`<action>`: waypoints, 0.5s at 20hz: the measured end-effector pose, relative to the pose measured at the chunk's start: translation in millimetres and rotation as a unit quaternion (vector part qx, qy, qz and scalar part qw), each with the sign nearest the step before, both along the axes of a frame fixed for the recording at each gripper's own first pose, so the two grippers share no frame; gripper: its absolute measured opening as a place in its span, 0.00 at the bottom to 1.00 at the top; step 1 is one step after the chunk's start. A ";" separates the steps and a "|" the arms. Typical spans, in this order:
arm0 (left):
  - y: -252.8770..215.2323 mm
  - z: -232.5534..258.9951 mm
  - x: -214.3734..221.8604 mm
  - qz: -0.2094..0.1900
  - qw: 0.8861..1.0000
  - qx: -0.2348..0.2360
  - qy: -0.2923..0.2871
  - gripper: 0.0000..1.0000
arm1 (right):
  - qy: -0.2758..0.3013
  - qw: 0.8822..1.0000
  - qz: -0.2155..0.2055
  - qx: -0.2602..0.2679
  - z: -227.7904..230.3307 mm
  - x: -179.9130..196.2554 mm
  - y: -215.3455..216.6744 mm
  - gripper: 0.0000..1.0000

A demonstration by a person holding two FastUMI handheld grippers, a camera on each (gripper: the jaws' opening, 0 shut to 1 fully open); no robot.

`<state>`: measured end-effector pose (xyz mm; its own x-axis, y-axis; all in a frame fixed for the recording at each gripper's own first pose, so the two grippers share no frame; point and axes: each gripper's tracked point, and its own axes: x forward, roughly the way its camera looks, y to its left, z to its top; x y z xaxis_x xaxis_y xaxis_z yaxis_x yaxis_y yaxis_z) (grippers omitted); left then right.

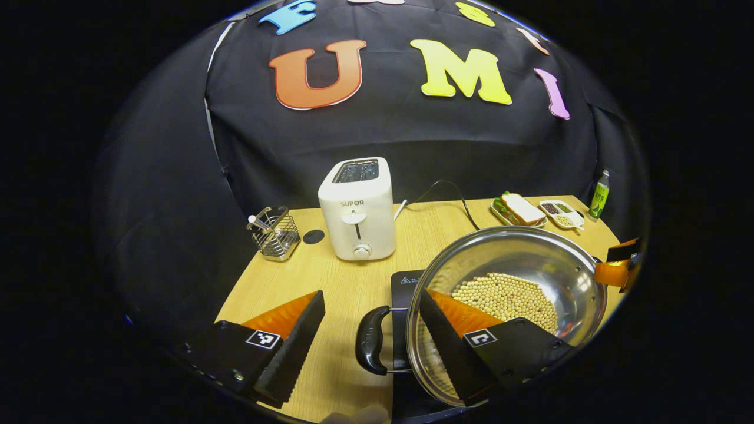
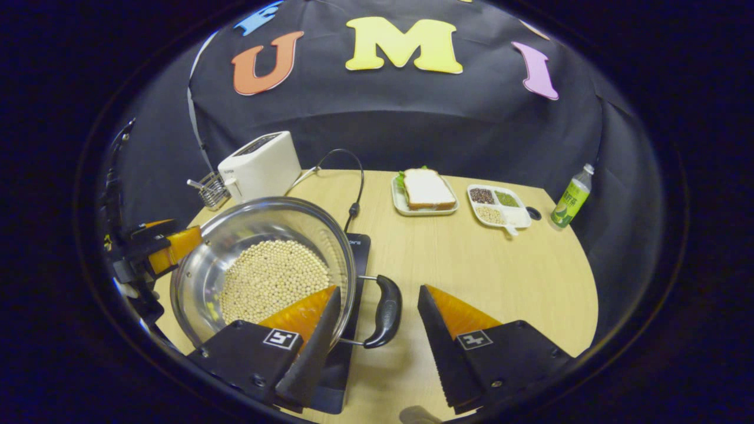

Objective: First push the handle of the pot to place it horizontally, then grasp the pot with both hands and set it on the induction cooktop.

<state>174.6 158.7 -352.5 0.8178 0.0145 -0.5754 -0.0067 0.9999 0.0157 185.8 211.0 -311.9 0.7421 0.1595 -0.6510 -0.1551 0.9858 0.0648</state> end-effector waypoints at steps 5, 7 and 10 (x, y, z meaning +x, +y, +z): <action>-4.9 9.4 -4.6 0.004 1.000 0.000 -0.007 0.97 | -0.010 1.000 0.001 0.003 7.3 -3.6 -4.3 0.83; -7.8 16.8 -7.4 0.005 1.000 0.002 -0.011 0.97 | -0.021 1.000 0.007 -0.001 15.0 -5.2 -5.9 0.82; -16.9 36.6 -12.5 0.009 1.000 0.000 -0.025 0.97 | -0.034 0.999 0.014 -0.004 26.2 -10.7 -9.0 0.82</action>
<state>162.1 141.7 -315.9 0.8456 0.0292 -0.5330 -0.0257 0.9996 0.0139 175.1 202.1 -285.7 0.7804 0.1760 -0.6000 -0.1873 0.9813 0.0441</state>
